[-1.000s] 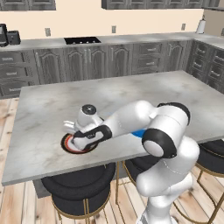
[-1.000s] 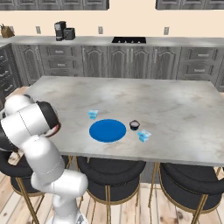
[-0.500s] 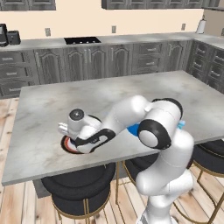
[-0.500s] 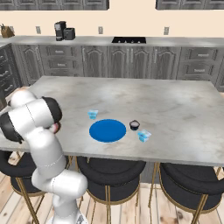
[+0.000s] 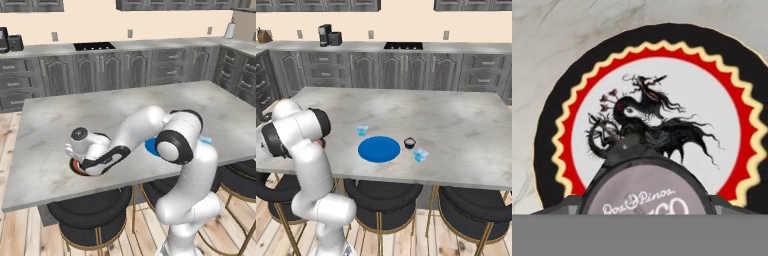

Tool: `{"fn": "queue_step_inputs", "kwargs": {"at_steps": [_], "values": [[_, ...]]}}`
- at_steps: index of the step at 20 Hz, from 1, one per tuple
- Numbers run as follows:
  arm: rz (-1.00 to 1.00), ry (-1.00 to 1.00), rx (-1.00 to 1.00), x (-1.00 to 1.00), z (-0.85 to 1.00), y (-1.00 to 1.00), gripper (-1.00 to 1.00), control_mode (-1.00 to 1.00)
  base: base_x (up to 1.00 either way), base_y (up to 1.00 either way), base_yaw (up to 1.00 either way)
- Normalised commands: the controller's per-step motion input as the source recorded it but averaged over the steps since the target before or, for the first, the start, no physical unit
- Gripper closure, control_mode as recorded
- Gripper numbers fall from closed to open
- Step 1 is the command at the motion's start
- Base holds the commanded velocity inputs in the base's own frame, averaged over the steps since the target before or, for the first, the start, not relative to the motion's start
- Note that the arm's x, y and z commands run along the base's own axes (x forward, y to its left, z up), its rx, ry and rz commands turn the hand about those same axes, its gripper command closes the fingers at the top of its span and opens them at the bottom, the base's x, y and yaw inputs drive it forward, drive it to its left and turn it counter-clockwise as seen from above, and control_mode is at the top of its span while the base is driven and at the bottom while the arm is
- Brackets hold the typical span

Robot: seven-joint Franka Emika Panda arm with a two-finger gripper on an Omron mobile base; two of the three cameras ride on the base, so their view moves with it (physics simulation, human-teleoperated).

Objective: Place two yogurt containers on each plate.

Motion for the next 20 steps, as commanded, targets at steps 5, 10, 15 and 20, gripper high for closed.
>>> {"fn": "queue_step_inputs", "kwargs": {"at_steps": [5,10,15,20], "values": [[-0.01,0.14,0.0,0.13,0.0,-0.07,1.0,-1.0,0.0,0.0,0.0],[0.0,0.05,0.0,0.13,-0.02,-0.06,1.0,-1.0,0.0,0.0,0.0],[0.0,0.01,0.0,0.05,-0.11,-0.01,1.0,-1.0,0.0,0.0,0.0],[0.0,0.04,0.0,0.02,-0.14,0.0,1.0,-1.0,0.0,0.0,0.0]]}}
